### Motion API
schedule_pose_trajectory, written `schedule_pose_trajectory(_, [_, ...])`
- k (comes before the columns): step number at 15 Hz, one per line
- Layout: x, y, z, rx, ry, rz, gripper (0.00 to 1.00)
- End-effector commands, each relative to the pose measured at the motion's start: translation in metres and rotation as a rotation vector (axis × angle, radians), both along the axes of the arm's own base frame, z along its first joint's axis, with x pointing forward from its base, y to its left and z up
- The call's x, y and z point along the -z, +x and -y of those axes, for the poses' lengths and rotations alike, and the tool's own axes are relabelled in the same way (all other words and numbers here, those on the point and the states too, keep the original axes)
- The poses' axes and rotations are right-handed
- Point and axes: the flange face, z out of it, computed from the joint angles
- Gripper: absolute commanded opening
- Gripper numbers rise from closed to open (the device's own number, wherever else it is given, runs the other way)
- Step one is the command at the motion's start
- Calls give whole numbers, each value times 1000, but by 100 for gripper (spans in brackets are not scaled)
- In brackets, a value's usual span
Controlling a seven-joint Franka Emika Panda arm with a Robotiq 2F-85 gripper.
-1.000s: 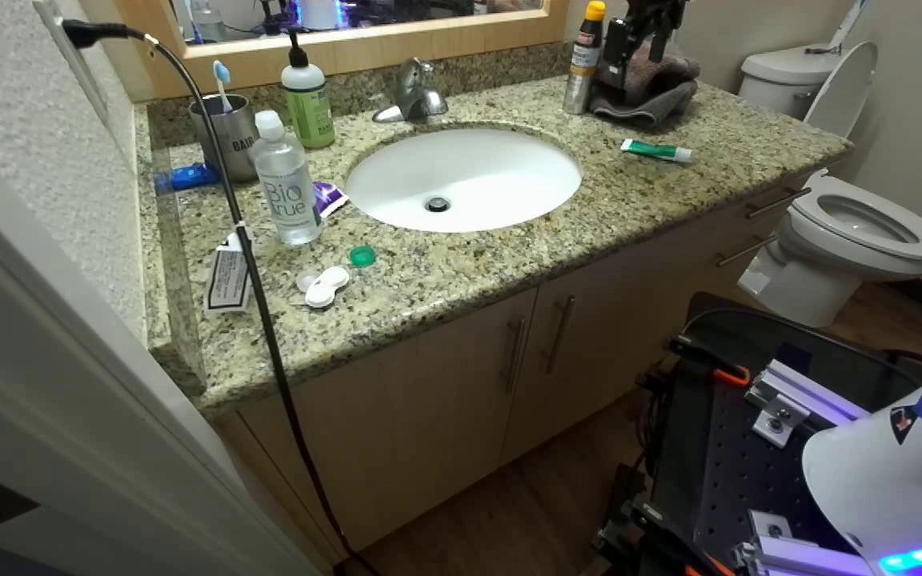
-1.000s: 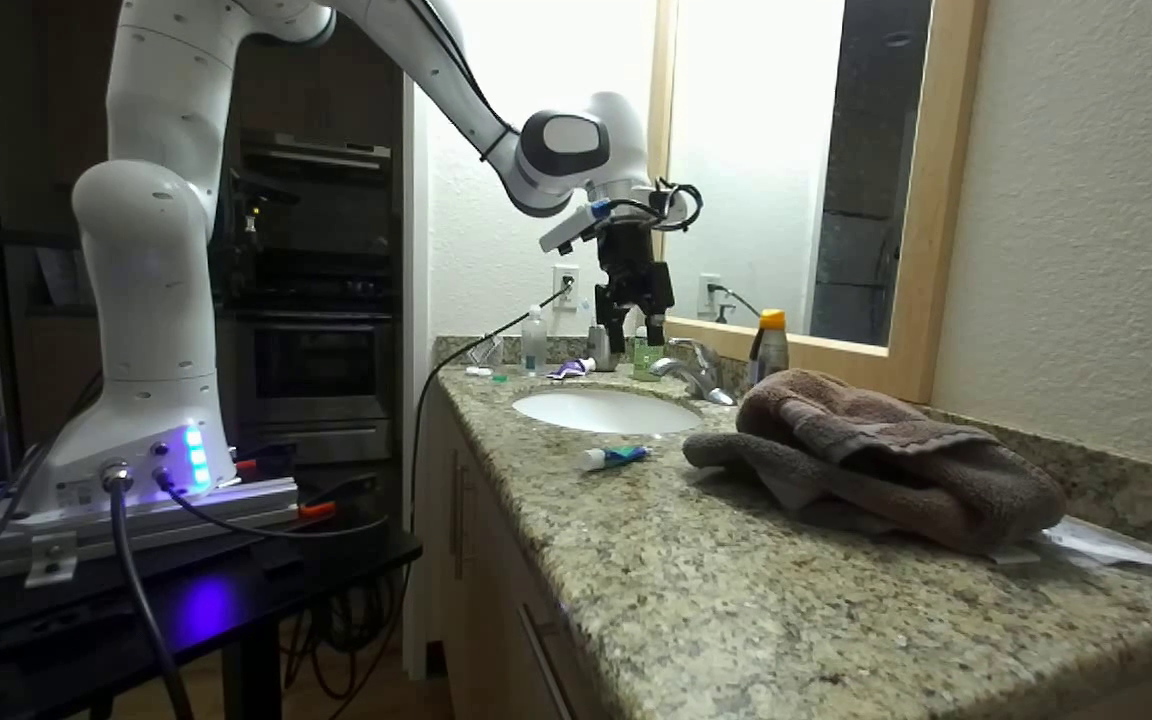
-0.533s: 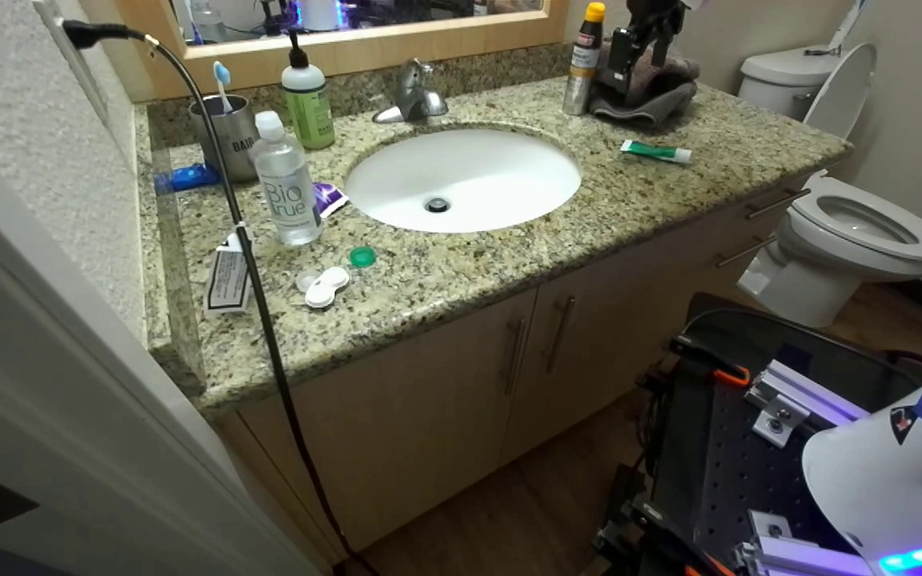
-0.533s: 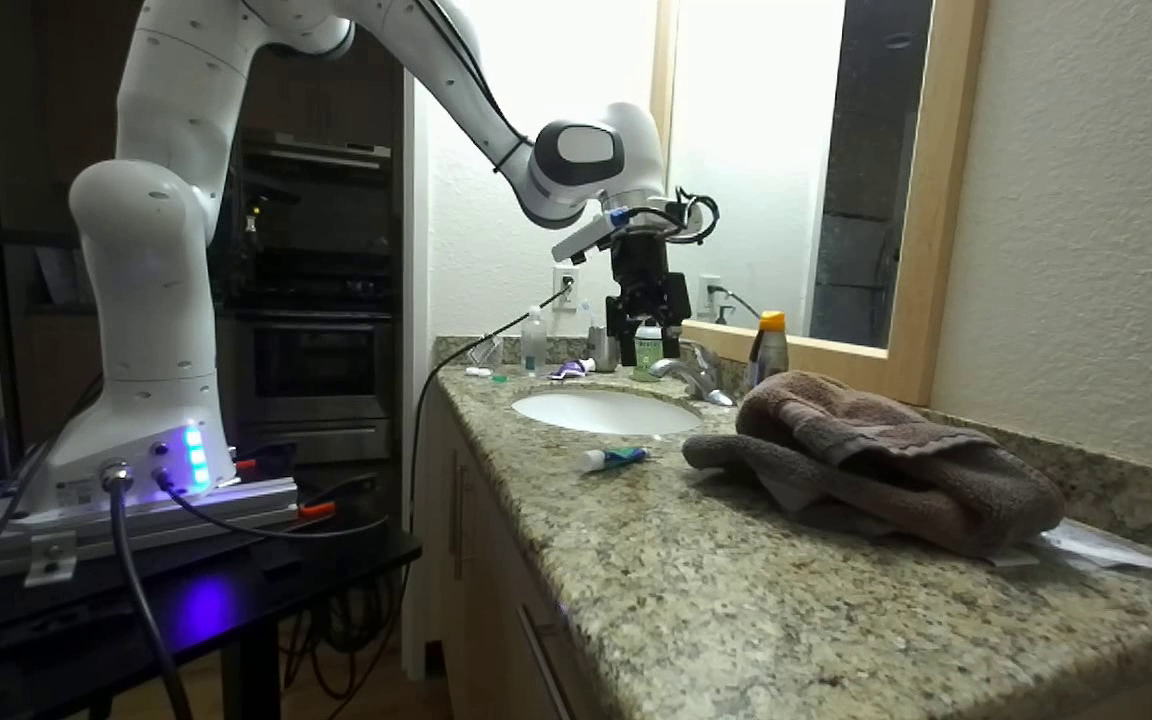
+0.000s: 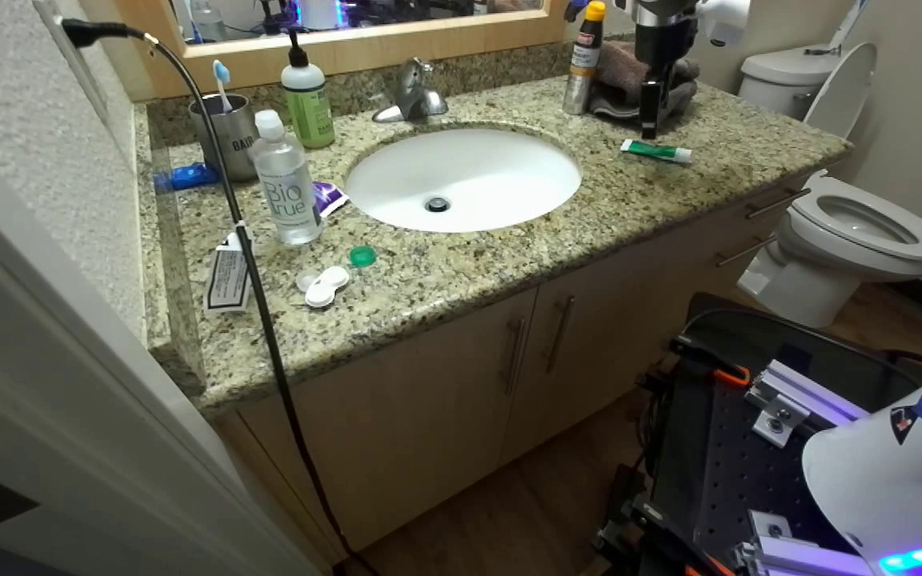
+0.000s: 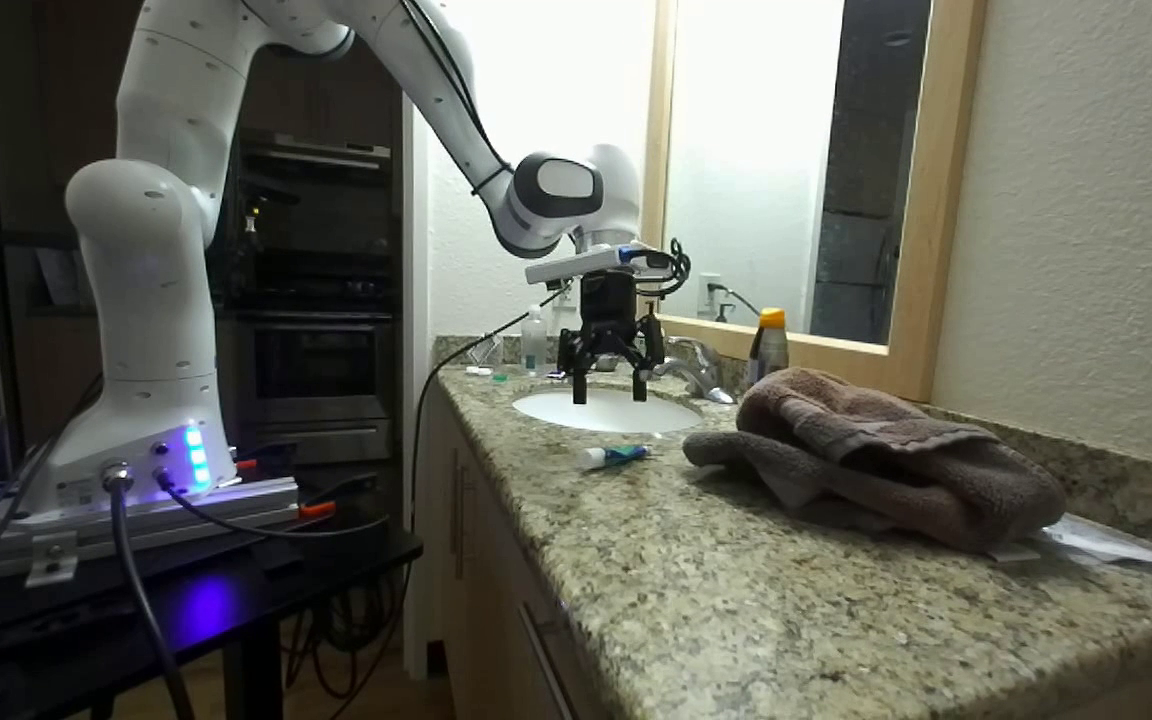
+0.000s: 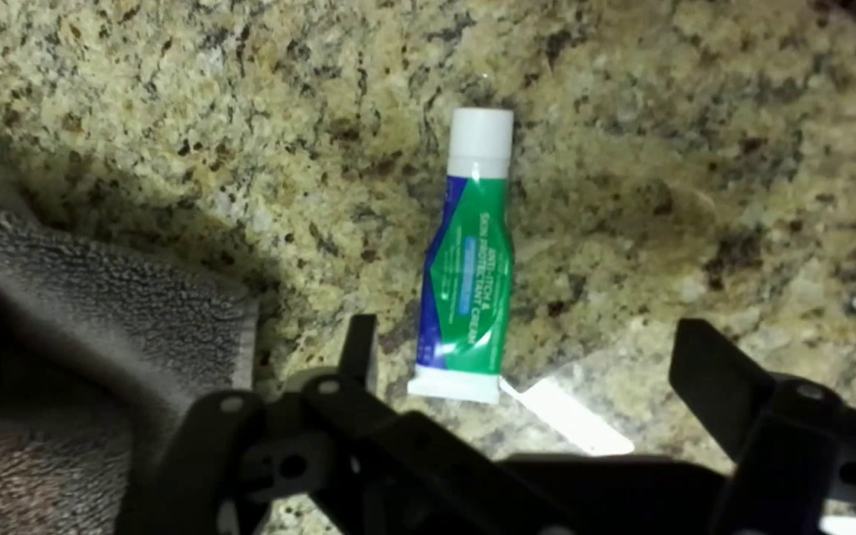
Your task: Get the green tube then put it the sink
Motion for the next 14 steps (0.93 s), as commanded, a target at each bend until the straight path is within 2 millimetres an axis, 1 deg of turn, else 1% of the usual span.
schedule_pose_trajectory(1, [17, -14, -2, -193, 14, -43, 100])
schedule_pose_trajectory(2, [9, -6, -1, -99, 15, -31, 100])
schedule_pose_trajectory(4, [15, -9, -3, -148, 20, -45, 100])
schedule_pose_trajectory(5, [8, -7, 19, -140, 3, -10, 100])
schedule_pose_trajectory(6, [13, -4, 17, -76, -6, 21, 100])
schedule_pose_trajectory(7, [15, -6, 34, -9, -14, 54, 100])
schedule_pose_trajectory(8, [15, -5, 39, 53, -22, 83, 100])
schedule_pose_trajectory(10, [22, -8, 53, 172, -29, 118, 100])
schedule_pose_trajectory(11, [28, -11, 59, 214, -32, 108, 100])
schedule_pose_trajectory(12, [35, -14, 63, 247, -41, 97, 100])
schedule_pose_trajectory(13, [21, -14, 49, 185, -23, 99, 100])
schedule_pose_trajectory(14, [28, -16, 54, 216, -28, 92, 100])
